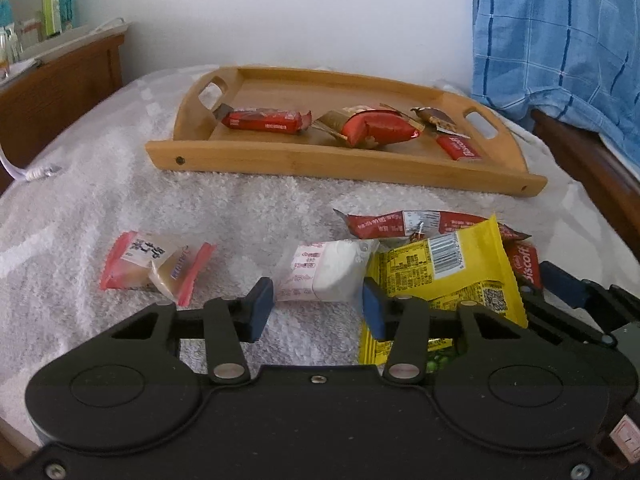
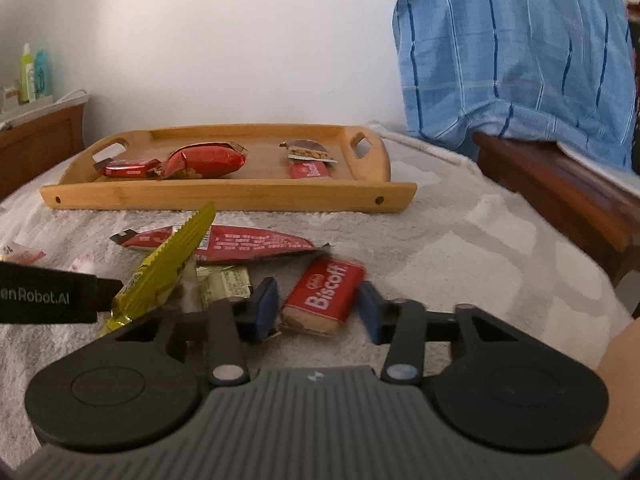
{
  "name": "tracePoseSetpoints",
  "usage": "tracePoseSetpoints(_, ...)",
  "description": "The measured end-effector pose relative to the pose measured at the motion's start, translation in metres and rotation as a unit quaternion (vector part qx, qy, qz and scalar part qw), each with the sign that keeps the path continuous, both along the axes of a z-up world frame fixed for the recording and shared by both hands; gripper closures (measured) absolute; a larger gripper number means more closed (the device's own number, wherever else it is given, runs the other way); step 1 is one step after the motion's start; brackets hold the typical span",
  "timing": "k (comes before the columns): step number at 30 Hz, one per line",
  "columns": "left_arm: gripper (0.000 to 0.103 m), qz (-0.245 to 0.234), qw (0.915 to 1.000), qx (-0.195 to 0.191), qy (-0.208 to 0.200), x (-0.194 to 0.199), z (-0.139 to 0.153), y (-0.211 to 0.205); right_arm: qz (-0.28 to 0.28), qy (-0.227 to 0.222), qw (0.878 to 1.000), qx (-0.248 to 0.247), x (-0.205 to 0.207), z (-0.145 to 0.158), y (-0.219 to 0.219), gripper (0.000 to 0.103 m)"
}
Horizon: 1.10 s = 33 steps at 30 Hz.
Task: Organize snacks
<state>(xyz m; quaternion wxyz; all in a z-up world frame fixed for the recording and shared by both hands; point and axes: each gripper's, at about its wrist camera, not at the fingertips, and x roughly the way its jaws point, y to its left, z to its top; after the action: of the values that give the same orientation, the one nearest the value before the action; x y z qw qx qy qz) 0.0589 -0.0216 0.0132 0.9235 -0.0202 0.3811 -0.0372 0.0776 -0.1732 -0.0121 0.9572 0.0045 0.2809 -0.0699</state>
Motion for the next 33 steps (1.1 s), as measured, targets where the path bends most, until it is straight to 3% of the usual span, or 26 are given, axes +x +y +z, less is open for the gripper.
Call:
tracePoseSetpoints(6, 0.067, -0.001, 1.0, 0.005, -0.008, -0.002, 0.005, -0.001, -0.015, -0.013, 1.0, 0.004, -0.003, 0.004, -0.006, 0.066)
tracePoseSetpoints(8, 0.09, 0.0, 0.9999, 0.008, -0.008, -0.001, 0.006, 0.0, -0.02, -0.02, 1.0, 0.001, -0.004, 0.006, -0.007, 0.07)
tracePoseSetpoints(9, 0.088, -0.002, 1.0, 0.007, -0.005, 0.0, 0.006, 0.001, -0.023, -0.023, 0.999, -0.002, -0.005, 0.007, -0.007, 0.077)
tracePoseSetpoints(11, 0.08, 0.001, 1.0, -0.002, -0.006, 0.0, 0.006, 0.004, -0.027, -0.023, 0.999, -0.006, -0.005, 0.008, -0.008, 0.077)
tracePoseSetpoints(12, 0.072, 0.008, 0.9999, -0.004, -0.008, 0.0, 0.006, 0.005, -0.028, -0.021, 0.999, -0.002, -0.005, 0.007, -0.009, 0.066)
tracePoseSetpoints(13, 0.056, 0.016, 0.9998, 0.0, -0.009, 0.001, 0.006, 0.006, -0.031, -0.023, 0.999, 0.004, -0.005, 0.007, -0.011, 0.055)
tracePoseSetpoints(16, 0.051, 0.027, 0.9994, 0.007, -0.02, 0.002, 0.007, 0.008, -0.035, -0.024, 0.999, 0.012, -0.004, 0.006, -0.014, 0.038)
tracePoseSetpoints(23, 0.024, 0.02, 0.9985, -0.038, -0.035, 0.014, 0.013, 0.013, -0.033, -0.011, 0.999, 0.016, 0.005, -0.001, -0.011, 0.033)
tracePoseSetpoints(29, 0.015, -0.002, 0.9966, -0.066, -0.049, 0.012, 0.02, 0.009, -0.038, -0.013, 0.999, 0.015, 0.007, -0.003, -0.012, 0.033)
tracePoseSetpoints(33, 0.016, -0.002, 0.9985, -0.053, -0.018, 0.023, 0.009, 0.001, -0.032, -0.009, 0.999, 0.012, 0.008, -0.004, -0.01, 0.032)
